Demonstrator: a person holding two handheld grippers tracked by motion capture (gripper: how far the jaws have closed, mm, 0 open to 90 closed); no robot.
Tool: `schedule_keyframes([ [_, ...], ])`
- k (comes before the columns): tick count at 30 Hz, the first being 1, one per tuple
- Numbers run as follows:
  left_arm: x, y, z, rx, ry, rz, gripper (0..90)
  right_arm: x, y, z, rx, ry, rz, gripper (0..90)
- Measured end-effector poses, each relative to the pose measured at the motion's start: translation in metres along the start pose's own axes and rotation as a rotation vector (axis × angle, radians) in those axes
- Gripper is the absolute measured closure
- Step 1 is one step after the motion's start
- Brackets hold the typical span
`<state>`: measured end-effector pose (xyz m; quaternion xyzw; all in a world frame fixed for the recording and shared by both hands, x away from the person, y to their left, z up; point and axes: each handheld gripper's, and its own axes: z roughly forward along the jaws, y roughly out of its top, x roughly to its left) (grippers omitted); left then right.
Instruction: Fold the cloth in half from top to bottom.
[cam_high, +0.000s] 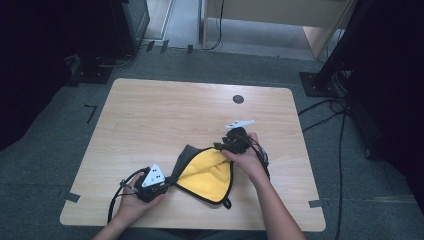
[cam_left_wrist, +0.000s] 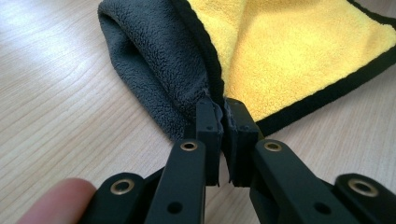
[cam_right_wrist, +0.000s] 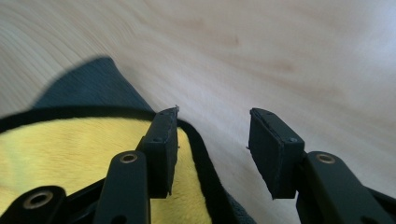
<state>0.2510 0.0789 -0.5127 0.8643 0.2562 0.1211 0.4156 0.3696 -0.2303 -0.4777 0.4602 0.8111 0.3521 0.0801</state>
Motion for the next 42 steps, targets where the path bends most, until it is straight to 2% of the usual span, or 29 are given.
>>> schedule_keyframes([
  [2,0.0,0.0,0.0,-0.002,0.001,-0.001,86.1,-0.004,-0.002,0.009,0.079,0.034,0.062,53.0],
  [3,-0.001,-0.001,0.0,-0.003,0.001,-0.002,86.1,-0.005,-0.004,0.011,0.101,0.05,0.08,53.9],
  [5,-0.001,-0.001,0.0,-0.003,0.004,-0.002,86.1,-0.006,-0.01,0.011,0.131,0.087,0.089,68.1],
  [6,-0.001,0.0,0.0,-0.003,0.005,-0.001,86.1,-0.006,-0.014,0.008,0.111,0.104,0.082,75.4],
  [8,-0.001,0.0,0.0,-0.003,0.006,-0.003,86.2,-0.004,-0.018,-0.001,0.065,0.118,0.051,82.6],
  [12,-0.001,0.0,-0.001,-0.005,0.003,-0.01,86.6,0.006,-0.029,-0.027,-0.076,0.145,-0.053,83.2],
  [15,0.0,0.0,-0.001,-0.003,0.003,-0.011,86.7,0.017,-0.042,-0.044,-0.141,0.143,-0.109,82.8],
  [18,0.0,0.0,-0.001,-0.003,0.0,-0.017,86.7,0.025,-0.059,-0.062,-0.2,0.176,-0.17,82.0],
  [20,0.001,0.0,-0.001,-0.003,0.0,-0.021,86.6,0.027,-0.07,-0.069,-0.208,0.189,-0.201,81.1],
  [21,0.001,0.0,-0.001,-0.002,0.0,-0.021,86.6,0.027,-0.079,-0.071,-0.195,0.199,-0.225,81.5],
  [23,0.001,0.0,-0.001,-0.003,0.0,-0.022,86.7,0.027,-0.091,-0.073,-0.17,0.22,-0.24,81.7],
  [25,0.001,0.0,-0.001,-0.004,-0.001,-0.025,86.6,0.026,-0.107,-0.073,-0.129,0.238,-0.247,81.4],
  [28,0.002,0.0,-0.001,-0.005,-0.002,-0.027,86.5,0.025,-0.121,-0.075,-0.073,0.238,-0.277,78.4],
  [31,0.002,0.0,-0.001,-0.007,-0.002,-0.028,86.4,0.022,-0.121,-0.084,-0.105,0.26,-0.269,71.7],
  [34,0.001,0.0,-0.001,-0.008,-0.002,-0.025,86.4,0.022,-0.108,-0.095,-0.204,0.23,-0.227,59.6],
  [35,0.001,0.0,-0.001,-0.008,-0.001,-0.025,86.3,0.022,-0.101,-0.095,-0.239,0.204,-0.186,54.1],
  [36,0.001,0.0,-0.001,-0.008,-0.001,-0.024,86.3,0.023,-0.097,-0.092,-0.249,0.189,-0.151,49.9],
  [37,0.001,0.0,-0.001,-0.009,0.002,-0.021,86.4,0.024,-0.093,-0.089,-0.251,0.169,-0.141,47.4],
  [38,0.001,0.0,-0.002,-0.012,0.003,-0.02,86.5,0.027,-0.089,-0.081,-0.245,0.132,-0.147,50.2],
  [39,0.0,0.0,-0.003,-0.018,0.007,-0.015,86.7,0.03,-0.088,-0.076,-0.234,0.118,-0.155,55.4],
  [41,0.0,0.0,-0.005,-0.04,0.014,-0.01,87.6,0.037,-0.087,-0.067,-0.226,0.075,-0.196,78.6],
  [42,0.0,0.0,-0.007,-0.052,0.017,-0.008,88.2,0.041,-0.086,-0.066,-0.245,0.067,-0.214,85.7],
])
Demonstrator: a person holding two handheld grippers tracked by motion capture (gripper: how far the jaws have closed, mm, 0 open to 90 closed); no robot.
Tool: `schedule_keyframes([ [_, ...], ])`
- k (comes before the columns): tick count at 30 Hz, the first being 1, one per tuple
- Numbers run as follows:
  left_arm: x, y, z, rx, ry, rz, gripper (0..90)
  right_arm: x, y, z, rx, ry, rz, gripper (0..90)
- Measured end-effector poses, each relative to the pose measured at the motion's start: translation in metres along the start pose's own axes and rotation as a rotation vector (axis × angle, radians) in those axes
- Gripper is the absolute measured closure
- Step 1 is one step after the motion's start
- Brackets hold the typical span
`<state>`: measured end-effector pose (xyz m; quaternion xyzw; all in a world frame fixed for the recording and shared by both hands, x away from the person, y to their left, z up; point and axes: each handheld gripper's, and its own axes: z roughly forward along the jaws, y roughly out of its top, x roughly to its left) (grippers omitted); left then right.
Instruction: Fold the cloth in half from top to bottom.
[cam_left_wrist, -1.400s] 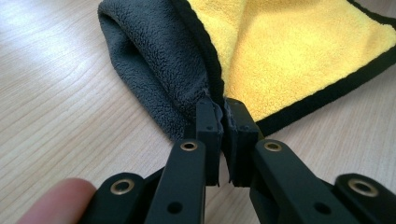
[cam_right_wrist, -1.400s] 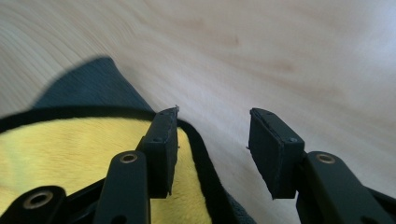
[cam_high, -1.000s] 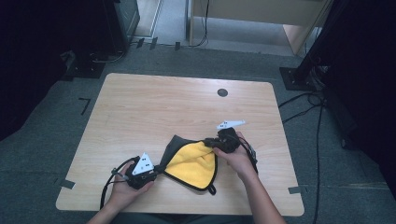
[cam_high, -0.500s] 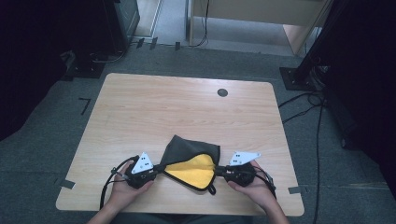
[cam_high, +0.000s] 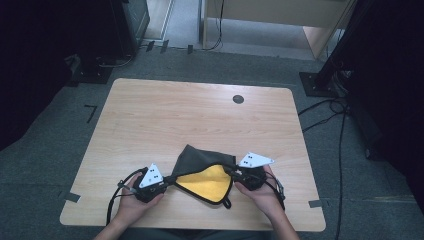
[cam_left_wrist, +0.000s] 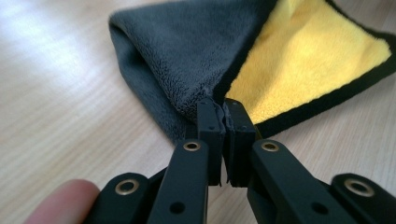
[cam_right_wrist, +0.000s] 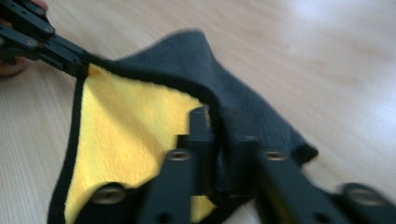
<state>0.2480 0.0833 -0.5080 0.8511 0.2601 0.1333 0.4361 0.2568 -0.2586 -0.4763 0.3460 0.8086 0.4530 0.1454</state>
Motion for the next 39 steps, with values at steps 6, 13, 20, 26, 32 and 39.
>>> schedule_keyframes([
  [6,0.004,-0.002,-0.01,-0.017,0.006,-0.02,88.1,0.027,-0.002,-0.031,-0.077,0.124,-0.145,86.6],
  [13,0.004,-0.005,-0.007,0.028,-0.072,0.005,80.1,0.036,-0.049,-0.026,0.152,0.248,-0.164,77.9],
  [20,0.019,0.004,-0.019,-0.109,-0.22,-0.081,63.2,0.02,-0.036,-0.047,0.028,0.196,-0.029,54.7],
  [26,0.04,0.034,0.001,-0.093,-0.05,-0.248,67.0,0.001,-0.028,-0.033,0.016,-0.061,0.203,53.2],
  [32,0.071,0.047,0.043,0.104,0.066,-0.34,65.3,-0.005,-0.019,-0.012,0.035,-0.125,0.338,50.0],
  [39,0.063,0.056,0.068,0.123,-0.017,-0.259,54.2,-0.006,-0.025,0.008,0.135,-0.089,0.42,56.2],
])
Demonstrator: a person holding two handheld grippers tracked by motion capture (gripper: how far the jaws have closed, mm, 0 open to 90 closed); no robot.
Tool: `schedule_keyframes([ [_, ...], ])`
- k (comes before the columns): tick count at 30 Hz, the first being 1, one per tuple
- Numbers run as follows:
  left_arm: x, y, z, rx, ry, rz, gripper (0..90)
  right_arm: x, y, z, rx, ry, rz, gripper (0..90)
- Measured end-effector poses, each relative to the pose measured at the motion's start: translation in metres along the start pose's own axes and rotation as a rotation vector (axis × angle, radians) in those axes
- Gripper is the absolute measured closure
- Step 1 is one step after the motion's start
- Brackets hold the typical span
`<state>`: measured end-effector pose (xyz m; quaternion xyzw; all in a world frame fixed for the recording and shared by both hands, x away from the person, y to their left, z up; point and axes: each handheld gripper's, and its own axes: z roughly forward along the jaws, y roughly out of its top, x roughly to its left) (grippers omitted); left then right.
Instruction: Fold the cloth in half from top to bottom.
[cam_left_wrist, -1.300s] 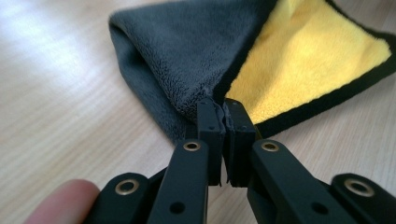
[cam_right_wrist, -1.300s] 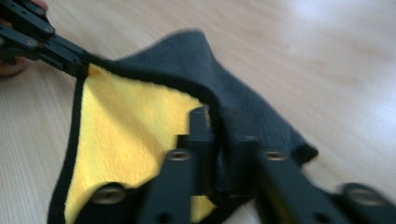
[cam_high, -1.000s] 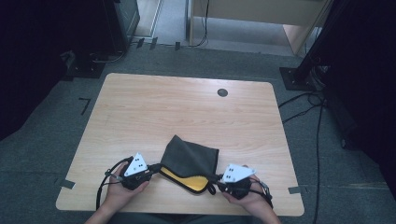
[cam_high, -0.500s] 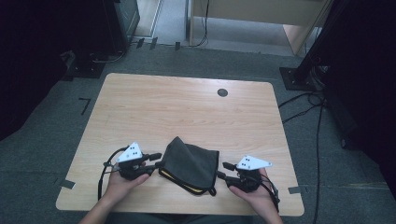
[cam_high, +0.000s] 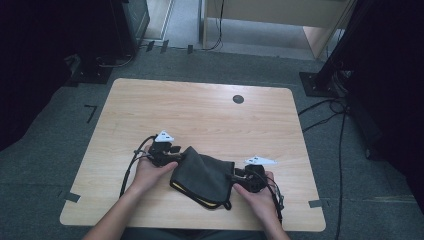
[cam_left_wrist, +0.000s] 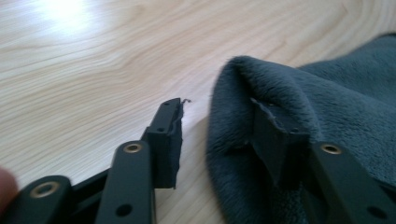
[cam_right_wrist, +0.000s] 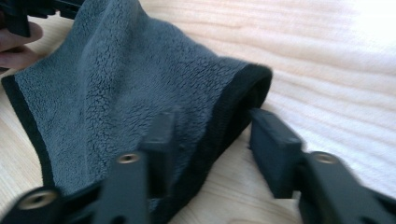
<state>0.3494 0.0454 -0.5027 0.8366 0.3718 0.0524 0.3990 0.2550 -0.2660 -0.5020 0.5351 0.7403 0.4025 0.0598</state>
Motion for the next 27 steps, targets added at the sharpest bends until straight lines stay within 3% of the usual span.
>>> schedule_keyframes([
  [3,-0.007,-0.001,0.004,-0.008,-0.002,0.082,82.0,0.0,0.0,0.002,0.005,0.009,-0.016,77.8],
  [5,-0.006,0.0,0.003,-0.03,0.001,0.064,87.2,-0.002,0.004,0.002,-0.02,0.009,-0.023,84.5],
  [6,-0.003,0.001,0.0,-0.06,0.012,0.039,88.0,-0.004,0.008,0.0,-0.037,0.005,-0.016,85.4],
  [8,0.007,0.003,-0.008,-0.159,0.023,-0.067,88.6,-0.01,0.02,-0.003,-0.095,-0.02,-0.028,86.0],
  [10,0.016,0.005,-0.009,-0.213,0.03,-0.201,88.5,-0.012,0.032,-0.002,-0.143,-0.039,-0.051,85.9],
  [12,0.022,0.006,-0.003,-0.2,0.11,-0.255,87.9,-0.011,0.041,0.011,-0.134,-0.058,-0.098,80.9],
  [14,0.03,0.003,0.003,-0.168,0.188,-0.29,85.2,-0.011,0.045,0.026,-0.072,-0.129,-0.117,68.9],
  [15,0.039,0.0,0.001,-0.171,0.196,-0.35,80.0,-0.013,0.045,0.03,-0.073,-0.166,-0.105,66.6],
  [16,0.044,-0.003,-0.004,-0.19,0.175,-0.392,73.8,-0.016,0.045,0.029,-0.096,-0.149,-0.068,64.2],
  [17,0.047,-0.005,-0.009,-0.193,0.169,-0.394,69.6,-0.017,0.043,0.025,-0.124,-0.141,-0.044,62.3],
  [19,0.043,-0.009,-0.019,-0.189,0.194,-0.326,67.9,-0.012,0.036,0.015,-0.156,-0.131,-0.051,60.7],
  [22,0.028,-0.018,-0.034,-0.188,0.157,-0.207,65.8,0.003,0.02,0.004,-0.151,-0.043,-0.132,55.8],
  [24,0.016,-0.025,-0.041,-0.195,0.111,-0.137,64.6,0.014,0.009,0.001,-0.139,-0.015,-0.182,51.0],
  [25,0.009,-0.029,-0.044,-0.194,0.098,-0.099,63.6,0.019,0.004,0.001,-0.143,-0.002,-0.203,50.3],
  [27,-0.001,-0.034,-0.048,-0.197,0.085,-0.052,62.5,0.029,-0.004,-0.001,-0.179,-0.022,-0.256,48.9],
])
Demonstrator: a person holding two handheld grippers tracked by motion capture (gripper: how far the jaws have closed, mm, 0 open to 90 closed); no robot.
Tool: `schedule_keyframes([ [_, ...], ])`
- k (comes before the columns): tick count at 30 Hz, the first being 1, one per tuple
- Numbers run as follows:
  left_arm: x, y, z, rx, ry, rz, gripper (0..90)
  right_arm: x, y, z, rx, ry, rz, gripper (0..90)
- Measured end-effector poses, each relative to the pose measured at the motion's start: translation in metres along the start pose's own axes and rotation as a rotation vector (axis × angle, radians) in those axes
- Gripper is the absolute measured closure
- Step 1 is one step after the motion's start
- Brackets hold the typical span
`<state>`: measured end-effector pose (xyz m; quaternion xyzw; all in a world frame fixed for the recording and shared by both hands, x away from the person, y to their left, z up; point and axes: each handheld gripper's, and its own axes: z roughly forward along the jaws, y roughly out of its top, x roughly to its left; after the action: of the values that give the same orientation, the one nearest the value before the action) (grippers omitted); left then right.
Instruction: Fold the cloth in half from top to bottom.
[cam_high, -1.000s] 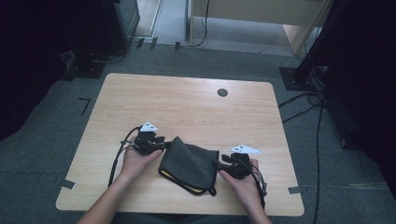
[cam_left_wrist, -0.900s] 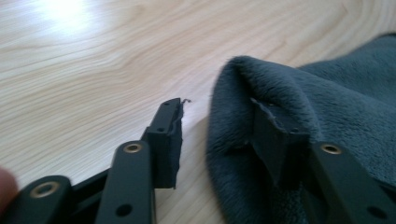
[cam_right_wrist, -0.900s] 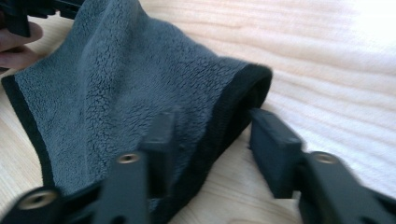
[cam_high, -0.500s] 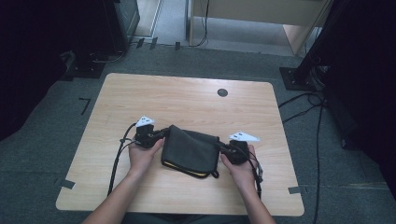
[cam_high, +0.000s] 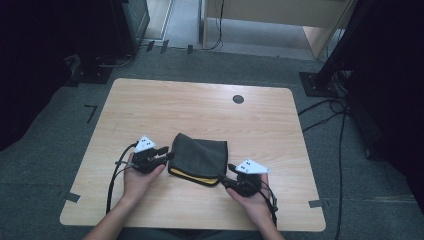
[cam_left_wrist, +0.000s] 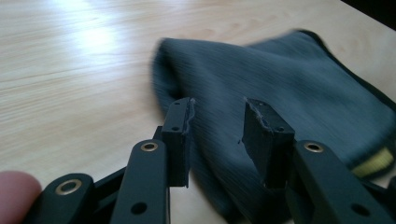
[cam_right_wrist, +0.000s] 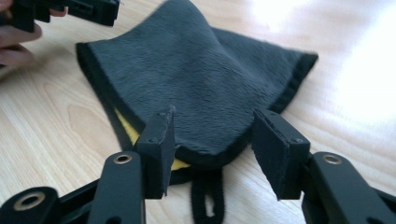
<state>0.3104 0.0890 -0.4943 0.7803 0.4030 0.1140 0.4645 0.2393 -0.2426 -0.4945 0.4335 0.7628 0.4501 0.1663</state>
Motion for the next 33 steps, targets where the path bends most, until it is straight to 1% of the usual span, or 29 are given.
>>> schedule_keyframes([
  [1,-0.004,-0.003,-0.004,-0.003,-0.024,0.007,62.5,0.006,-0.003,-0.001,-0.017,-0.006,-0.033,47.5],
  [2,-0.007,-0.006,-0.006,-0.002,-0.035,0.006,62.4,0.011,-0.005,0.001,-0.03,0.003,-0.062,46.5],
  [3,-0.009,-0.009,-0.008,-0.001,-0.04,0.004,62.6,0.015,-0.007,0.003,-0.029,0.015,-0.074,45.9],
  [4,-0.01,-0.011,-0.009,0.004,-0.044,0.001,63.2,0.018,-0.009,0.006,-0.022,0.038,-0.077,45.3],
  [5,-0.012,-0.015,-0.011,0.013,-0.053,0.007,63.4,0.02,-0.01,0.008,-0.014,0.052,-0.09,44.2],
  [6,-0.013,-0.017,-0.011,0.017,-0.057,0.007,63.4,0.024,-0.014,0.014,0.014,0.05,-0.123,42.7],
  [8,-0.015,-0.021,-0.01,0.038,-0.074,0.01,63.3,0.027,-0.017,0.02,0.046,0.052,-0.147,41.3],
  [10,-0.017,-0.023,-0.009,0.052,-0.085,0.011,62.6,0.029,-0.02,0.023,0.072,0.025,-0.184,43.2],
  [11,-0.018,-0.024,-0.008,0.059,-0.093,0.015,61.9,0.03,-0.021,0.024,0.081,0.013,-0.217,43.6],
  [12,-0.02,-0.024,-0.008,0.068,-0.094,0.025,61.1,0.032,-0.022,0.024,0.087,0.005,-0.248,43.4],
  [14,-0.023,-0.025,-0.009,0.085,-0.079,0.05,61.5,0.034,-0.023,0.024,0.096,-0.012,-0.287,44.5],
  [16,-0.025,-0.027,-0.008,0.108,-0.038,0.073,63.9,0.036,-0.025,0.023,0.092,-0.03,-0.31,48.5],
  [18,-0.026,-0.029,-0.008,0.107,-0.027,0.067,67.9,0.036,-0.025,0.023,0.086,-0.054,-0.321,58.1],
  [20,-0.028,-0.028,-0.009,0.109,-0.019,0.079,72.9,0.036,-0.026,0.022,0.085,-0.069,-0.32,67.5],
  [21,-0.029,-0.028,-0.01,0.109,-0.026,0.085,74.8,0.037,-0.026,0.022,0.08,-0.077,-0.326,71.6],
  [23,-0.029,-0.027,-0.012,0.103,-0.043,0.086,79.7,0.038,-0.026,0.02,0.069,-0.079,-0.341,80.2],
  [24,-0.03,-0.026,-0.014,0.1,-0.055,0.087,81.7,0.038,-0.026,0.019,0.059,-0.077,-0.343,82.6],
  [26,-0.03,-0.022,-0.016,0.095,-0.077,0.093,83.9,0.038,-0.022,0.015,0.048,-0.077,-0.339,84.5],
  [29,-0.029,-0.014,-0.019,0.077,-0.11,0.077,85.4,0.035,-0.014,0.01,0.029,-0.064,-0.31,85.7],
  [31,-0.026,0.0,-0.022,0.047,-0.138,0.056,85.8,0.031,0.0,0.004,-0.004,-0.055,-0.278,86.0],
  [32,-0.024,0.007,-0.023,0.033,-0.143,0.052,85.8,0.028,0.008,0.002,-0.024,-0.057,-0.273,86.1],
  [33,-0.023,0.015,-0.023,0.02,-0.143,0.054,85.9,0.025,0.016,0.0,-0.042,-0.063,-0.278,86.2],
])
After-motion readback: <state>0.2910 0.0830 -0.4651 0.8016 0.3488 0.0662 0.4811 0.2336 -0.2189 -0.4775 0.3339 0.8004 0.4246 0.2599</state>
